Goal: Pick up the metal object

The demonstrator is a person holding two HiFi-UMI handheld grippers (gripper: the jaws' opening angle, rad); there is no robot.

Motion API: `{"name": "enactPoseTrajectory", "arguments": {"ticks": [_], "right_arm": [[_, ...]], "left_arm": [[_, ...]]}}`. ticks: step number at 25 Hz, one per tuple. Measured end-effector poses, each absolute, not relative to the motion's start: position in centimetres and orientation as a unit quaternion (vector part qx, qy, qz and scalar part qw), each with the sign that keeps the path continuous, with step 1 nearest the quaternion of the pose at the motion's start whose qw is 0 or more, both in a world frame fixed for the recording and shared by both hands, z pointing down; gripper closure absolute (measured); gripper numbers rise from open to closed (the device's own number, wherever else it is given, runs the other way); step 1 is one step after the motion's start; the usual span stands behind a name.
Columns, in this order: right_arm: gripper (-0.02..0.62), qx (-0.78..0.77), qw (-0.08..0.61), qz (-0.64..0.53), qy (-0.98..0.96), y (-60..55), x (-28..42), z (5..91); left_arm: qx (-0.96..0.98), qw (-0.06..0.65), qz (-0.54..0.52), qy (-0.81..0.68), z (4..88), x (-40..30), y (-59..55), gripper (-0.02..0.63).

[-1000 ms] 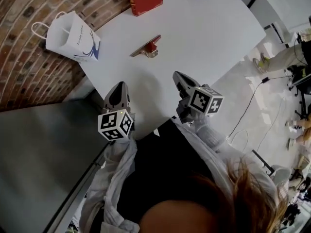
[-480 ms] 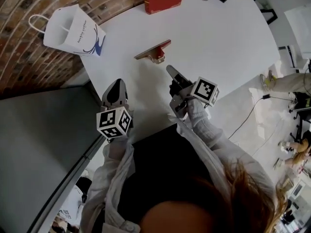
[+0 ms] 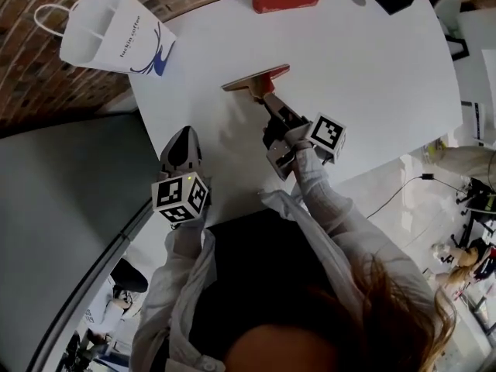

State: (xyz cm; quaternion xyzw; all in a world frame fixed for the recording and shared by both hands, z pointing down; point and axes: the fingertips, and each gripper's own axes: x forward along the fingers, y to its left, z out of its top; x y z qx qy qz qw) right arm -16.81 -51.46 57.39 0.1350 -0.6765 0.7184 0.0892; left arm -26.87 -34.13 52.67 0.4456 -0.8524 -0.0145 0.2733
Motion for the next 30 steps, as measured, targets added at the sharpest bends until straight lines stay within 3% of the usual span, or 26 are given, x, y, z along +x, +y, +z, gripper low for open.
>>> {"name": "enactPoseTrajectory", "arguments": {"ticks": [6,11,30], "right_arm": [[0.452,0.148,0.090,0.720,-0.672,-52.4,-18.5,58.6],[0.555,0.157,0.085,0.715,-0.676,-52.9,-19.0,59.0],[0.584,0.163,0.073,0.638,-0.749,-50.8,-16.4,54.8]], "left_arm": [[0.424,0.295,-0.016,-0.856,54.2,-26.7,-32.9,0.584],[0.420,0.301,-0.016,-0.856,54.5,-26.5,-32.2,0.584],[0.450,0.253,-0.025,-0.856,50.9,-26.4,-28.8,0.584]]}}
